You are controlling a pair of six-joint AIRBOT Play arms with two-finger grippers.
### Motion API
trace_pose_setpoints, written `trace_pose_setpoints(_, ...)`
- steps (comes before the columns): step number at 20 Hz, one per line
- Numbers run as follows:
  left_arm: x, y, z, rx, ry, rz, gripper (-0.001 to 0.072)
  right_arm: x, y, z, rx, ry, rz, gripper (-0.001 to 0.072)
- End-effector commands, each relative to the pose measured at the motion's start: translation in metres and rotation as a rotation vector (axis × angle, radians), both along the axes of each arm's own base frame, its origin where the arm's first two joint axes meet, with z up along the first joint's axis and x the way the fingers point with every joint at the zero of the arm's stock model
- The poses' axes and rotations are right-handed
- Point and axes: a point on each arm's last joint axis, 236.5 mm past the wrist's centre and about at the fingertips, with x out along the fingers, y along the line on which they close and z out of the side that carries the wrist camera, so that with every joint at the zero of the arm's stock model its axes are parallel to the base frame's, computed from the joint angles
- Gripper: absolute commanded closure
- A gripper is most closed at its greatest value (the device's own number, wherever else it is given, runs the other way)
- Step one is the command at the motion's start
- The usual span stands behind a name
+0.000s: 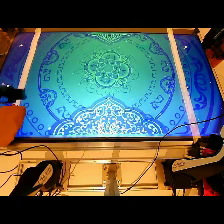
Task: Fold the clothes and pants, and hang the long-sleeved shirts on hangers.
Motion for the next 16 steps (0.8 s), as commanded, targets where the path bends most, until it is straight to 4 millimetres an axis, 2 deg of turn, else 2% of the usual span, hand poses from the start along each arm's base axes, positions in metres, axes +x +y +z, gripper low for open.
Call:
trace_pose_setpoints(1, -0.034, 0.020, -0.025, 0.063, 0.113, 0.056, 0.0701, 0.000, 0.000, 0.000, 0.000, -0.001, 0.001, 0.0696)
trace_pose_setpoints(4, -0.046, 0.019, -0.050, 0.078, 0.215, -0.005, 0.0701, 0.000, 0.000, 0.000, 0.000, -0.001, 0.001, 0.0696)
trace_pose_setpoints(7, -0.068, 0.031, -0.084, 0.137, 0.356, -0.030, 0.0688, 0.000, 0.000, 0.000, 0.000, -0.001, 0.001, 0.0696)
trace_pose_setpoints(8, -0.074, 0.035, -0.095, 0.151, 0.400, -0.032, 0.0571, 0.000, 0.000, 0.000, 0.000, -0.001, 0.001, 0.0696)
trace_pose_setpoints(9, -0.078, 0.037, -0.105, 0.162, 0.433, -0.037, 0.0340, 0.000, 0.000, 0.000, 0.000, -0.001, 0.001, 0.0696)
trace_pose_setpoints(10, -0.078, 0.039, -0.114, 0.168, 0.455, -0.045, 0.0227, 0.000, 0.000, 0.000, 0.000, -0.001, 0.001, 0.0696)
trace_pose_setpoints(13, -0.077, 0.050, -0.136, 0.203, 0.544, -0.065, 0.0218, 0.000, 0.000, 0.000, 0.000, -0.001, 0.001, 0.0696)
trace_pose_setpoints(16, -0.087, 0.064, -0.156, 0.244, 0.689, -0.078, 0.0203, 0.000, 0.000, 0.000, 0.000, -0.001, 0.001, 0.0695)
